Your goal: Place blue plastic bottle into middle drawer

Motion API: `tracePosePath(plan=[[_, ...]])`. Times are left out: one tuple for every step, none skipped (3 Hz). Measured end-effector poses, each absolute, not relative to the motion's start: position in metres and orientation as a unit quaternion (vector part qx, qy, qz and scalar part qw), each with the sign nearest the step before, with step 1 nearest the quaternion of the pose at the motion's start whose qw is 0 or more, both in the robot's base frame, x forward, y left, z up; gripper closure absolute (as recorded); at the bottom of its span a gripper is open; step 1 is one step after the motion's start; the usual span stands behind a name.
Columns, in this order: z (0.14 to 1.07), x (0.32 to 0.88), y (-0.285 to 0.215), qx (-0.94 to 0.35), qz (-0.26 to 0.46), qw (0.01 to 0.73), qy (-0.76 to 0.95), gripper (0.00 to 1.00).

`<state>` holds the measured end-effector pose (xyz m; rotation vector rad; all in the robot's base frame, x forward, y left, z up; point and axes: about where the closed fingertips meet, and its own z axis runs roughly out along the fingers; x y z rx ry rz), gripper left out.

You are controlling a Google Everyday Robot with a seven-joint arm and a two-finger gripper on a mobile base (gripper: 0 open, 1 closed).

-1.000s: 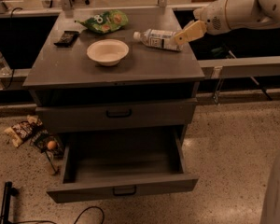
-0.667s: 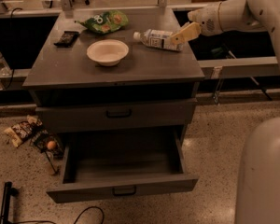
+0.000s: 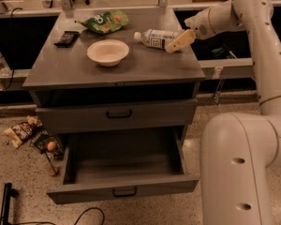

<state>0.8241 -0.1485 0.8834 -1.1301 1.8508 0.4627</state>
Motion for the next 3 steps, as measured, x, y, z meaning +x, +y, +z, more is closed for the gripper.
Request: tracePosePath(plan=[[0.865, 0.84, -0.148, -0.457, 0.168, 0.438, 0.756, 0.01], [0.85, 0.85, -0.144, -0.46, 0.157, 0.436, 0.758, 0.13], [0.846, 0.85, -0.137, -0.468, 0.159, 0.432, 0.754, 0.42]])
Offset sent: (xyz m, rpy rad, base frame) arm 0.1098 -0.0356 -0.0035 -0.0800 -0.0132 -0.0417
